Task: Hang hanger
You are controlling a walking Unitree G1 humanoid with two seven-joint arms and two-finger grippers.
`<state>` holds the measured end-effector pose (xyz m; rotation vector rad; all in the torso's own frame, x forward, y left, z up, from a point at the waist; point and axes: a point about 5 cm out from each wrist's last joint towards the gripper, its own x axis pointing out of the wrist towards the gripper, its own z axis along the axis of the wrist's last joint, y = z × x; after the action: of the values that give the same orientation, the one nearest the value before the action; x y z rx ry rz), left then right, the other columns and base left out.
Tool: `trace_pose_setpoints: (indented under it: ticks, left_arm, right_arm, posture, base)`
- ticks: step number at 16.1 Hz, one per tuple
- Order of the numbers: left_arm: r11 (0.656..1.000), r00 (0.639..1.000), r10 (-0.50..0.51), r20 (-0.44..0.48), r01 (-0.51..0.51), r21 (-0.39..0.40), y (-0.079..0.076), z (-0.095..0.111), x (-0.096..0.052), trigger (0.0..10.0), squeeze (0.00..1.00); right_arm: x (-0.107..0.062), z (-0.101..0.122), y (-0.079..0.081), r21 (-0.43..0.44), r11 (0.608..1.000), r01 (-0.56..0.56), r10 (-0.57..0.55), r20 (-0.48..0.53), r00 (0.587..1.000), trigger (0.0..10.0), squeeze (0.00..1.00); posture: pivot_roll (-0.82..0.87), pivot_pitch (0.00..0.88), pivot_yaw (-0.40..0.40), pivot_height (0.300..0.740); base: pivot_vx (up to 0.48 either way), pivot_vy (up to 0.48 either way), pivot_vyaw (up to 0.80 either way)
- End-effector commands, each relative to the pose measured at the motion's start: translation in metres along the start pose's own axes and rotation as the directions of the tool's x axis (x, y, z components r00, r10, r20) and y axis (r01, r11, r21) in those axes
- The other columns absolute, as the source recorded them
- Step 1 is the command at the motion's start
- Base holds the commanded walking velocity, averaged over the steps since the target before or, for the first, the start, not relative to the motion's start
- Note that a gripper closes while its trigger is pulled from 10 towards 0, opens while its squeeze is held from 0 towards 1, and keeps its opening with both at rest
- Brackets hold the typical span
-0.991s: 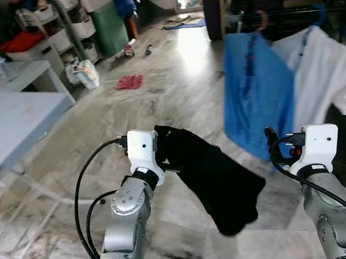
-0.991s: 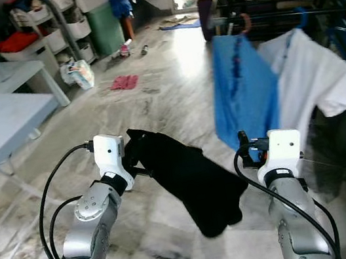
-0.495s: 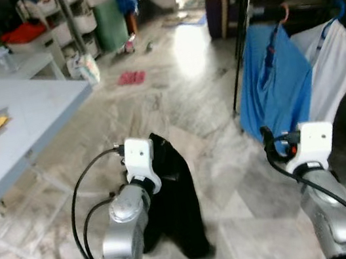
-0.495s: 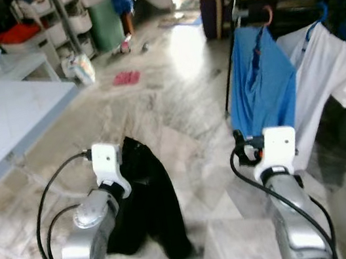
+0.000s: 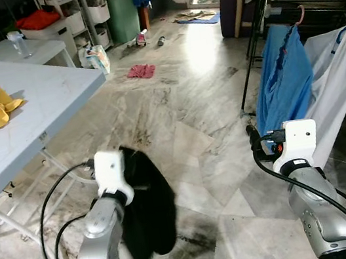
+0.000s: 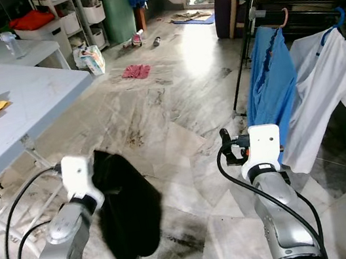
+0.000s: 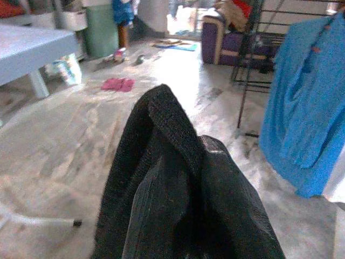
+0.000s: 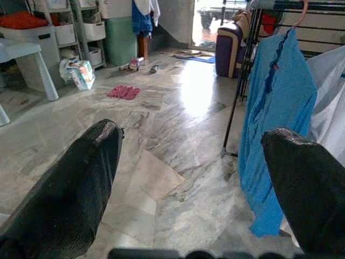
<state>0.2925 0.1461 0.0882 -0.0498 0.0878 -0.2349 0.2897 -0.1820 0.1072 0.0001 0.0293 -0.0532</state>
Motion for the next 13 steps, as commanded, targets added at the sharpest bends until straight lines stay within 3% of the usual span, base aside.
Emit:
trace_pose_setpoints:
  ticks: [1, 3, 6, 7, 9, 13]
  left_arm:
    - [0.997, 0.999, 0.008, 0.047, -0.005, -0.072, 0.003, 0.011, -0.002, 10.0, 0.00]
    - [0.997, 0.992, 0.044, 0.114, -0.037, -0.070, 0.008, 0.017, -0.007, 10.0, 0.00]
    - [0.992, 0.987, 0.123, 0.100, -0.120, -0.040, 0.018, 0.011, -0.013, 10.0, 0.00]
    - [0.993, 0.992, 0.110, 0.063, -0.107, -0.055, 0.016, 0.007, -0.012, 10.0, 0.00]
    - [0.996, 0.996, 0.033, 0.088, -0.026, -0.081, 0.009, 0.010, -0.012, 10.0, 0.00]
    - [0.995, 0.995, -0.011, 0.102, 0.021, -0.098, 0.001, 0.016, -0.003, 10.0, 0.00]
  right_arm:
    - [-0.001, -0.001, 0.005, -0.002, 1.000, -0.006, 0.006, 0.000, 1.000, 10.0, 0.00]
    - [-0.001, -0.003, 0.005, 0.007, 1.000, 0.007, -0.007, -0.003, 1.000, 10.0, 0.00]
    - [-0.009, -0.008, -0.001, 0.005, 0.999, 0.033, -0.033, -0.019, 0.999, 10.0, 0.00]
    - [-0.011, -0.010, -0.003, 0.001, 0.999, 0.042, -0.042, -0.027, 0.999, 10.0, 0.00]
    - [-0.014, -0.012, -0.006, -0.002, 0.999, 0.052, -0.052, -0.036, 0.998, 10.0, 0.00]
    - [-0.014, -0.010, -0.008, -0.007, 0.998, 0.058, -0.058, -0.033, 0.998, 10.0, 0.00]
  posture:
    - [0.02, 0.000, -0.010, 0.740]
    - [0.02, 0.000, -0.002, 0.740]
    - [0.00, 0.000, 0.008, 0.740]
    - [0.00, 0.000, 0.008, 0.740]
    - [-0.01, 0.000, 0.013, 0.740]
    - [-0.02, 0.000, 0.010, 0.740]
  base:
    - [0.000, 0.000, 0.00]
    - [0.000, 0.000, 0.00]
    - [0.000, 0.000, 0.00]
    - [0.000, 0.000, 0.00]
    - [0.000, 0.000, -0.58]
    - [0.000, 0.000, -0.76]
